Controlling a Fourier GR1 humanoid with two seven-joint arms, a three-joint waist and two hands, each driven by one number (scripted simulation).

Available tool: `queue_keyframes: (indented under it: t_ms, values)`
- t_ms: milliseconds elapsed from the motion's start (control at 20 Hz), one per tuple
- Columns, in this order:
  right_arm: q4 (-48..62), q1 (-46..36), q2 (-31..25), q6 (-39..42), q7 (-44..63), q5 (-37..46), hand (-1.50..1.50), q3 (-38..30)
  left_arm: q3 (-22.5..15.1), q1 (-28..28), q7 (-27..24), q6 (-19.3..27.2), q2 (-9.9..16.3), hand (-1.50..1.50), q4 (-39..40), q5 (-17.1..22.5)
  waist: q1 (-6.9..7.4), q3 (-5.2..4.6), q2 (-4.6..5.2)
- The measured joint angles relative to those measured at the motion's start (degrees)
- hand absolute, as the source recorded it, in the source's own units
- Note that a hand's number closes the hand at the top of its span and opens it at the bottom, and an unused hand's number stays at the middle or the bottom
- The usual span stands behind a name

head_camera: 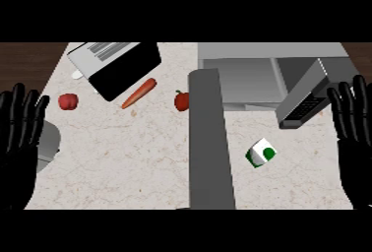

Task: Pick up the milk, place it into the microwave and close the microwave

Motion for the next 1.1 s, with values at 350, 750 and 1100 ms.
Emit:
queue_keyframes:
  t_ms: [350,750,1100]
  values:
    - [1.7,3.6,1.8,4.2,-3.1,0.8,-1.5,8.6,3.2,-4.5,-0.1,-2.2,1.4,-1.5,5.8,3.8,-0.25,-1.36,1.09]
    - [1.6,9.7,3.3,9.2,-2.9,-5.1,-1.5,17.5,3.8,1.5,-0.6,-5.0,-0.5,-1.5,7.2,8.7,-0.02,-1.6,1.16]
    - [1.3,15.3,3.0,7.3,-7.3,-1.6,-1.5,20.9,3.6,8.1,-2.1,-7.5,-1.7,-1.5,3.7,9.5,-0.06,-1.64,1.13]
